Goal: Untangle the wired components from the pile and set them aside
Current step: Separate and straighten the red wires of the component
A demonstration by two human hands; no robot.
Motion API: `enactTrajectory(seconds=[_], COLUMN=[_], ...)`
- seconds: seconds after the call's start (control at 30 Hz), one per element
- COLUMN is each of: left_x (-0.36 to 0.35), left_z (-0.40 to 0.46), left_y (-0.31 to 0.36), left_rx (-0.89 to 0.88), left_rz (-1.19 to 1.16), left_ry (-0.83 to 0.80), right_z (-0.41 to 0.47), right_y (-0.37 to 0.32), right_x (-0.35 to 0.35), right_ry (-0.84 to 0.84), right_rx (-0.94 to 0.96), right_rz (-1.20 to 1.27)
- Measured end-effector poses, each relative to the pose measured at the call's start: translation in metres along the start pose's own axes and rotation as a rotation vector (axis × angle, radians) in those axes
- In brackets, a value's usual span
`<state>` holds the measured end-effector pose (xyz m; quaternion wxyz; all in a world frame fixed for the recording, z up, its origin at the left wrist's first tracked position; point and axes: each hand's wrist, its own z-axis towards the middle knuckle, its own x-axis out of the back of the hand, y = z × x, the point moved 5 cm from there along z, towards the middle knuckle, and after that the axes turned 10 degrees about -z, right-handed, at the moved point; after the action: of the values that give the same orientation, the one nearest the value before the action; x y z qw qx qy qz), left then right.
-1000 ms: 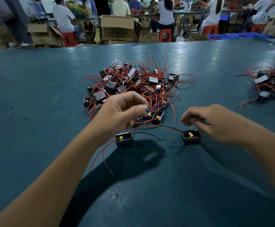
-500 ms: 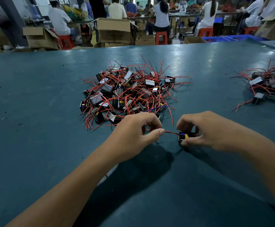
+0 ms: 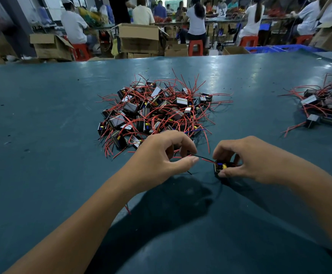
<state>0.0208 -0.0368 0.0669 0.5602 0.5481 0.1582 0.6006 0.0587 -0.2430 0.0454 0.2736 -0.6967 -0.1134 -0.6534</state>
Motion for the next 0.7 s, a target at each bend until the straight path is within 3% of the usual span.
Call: enactTrajectory(seconds=[0.43, 0.7], left_x=[-0.002, -0.002], left_z=[0.002, 0.002], left_y=[-0.005, -0.013], left_rx=[-0.042, 0.065], left_rz=[0.135, 0.195], left_ry=[-0.027, -0.118], right_z=[0.002, 0.000], right_y=[-0.001, 0.008], right_x=[-0.005, -0.004], right_ry=[-0.023, -0.008], right_rx=[-0.039, -0.049], right_rz=[-0.013, 0.042])
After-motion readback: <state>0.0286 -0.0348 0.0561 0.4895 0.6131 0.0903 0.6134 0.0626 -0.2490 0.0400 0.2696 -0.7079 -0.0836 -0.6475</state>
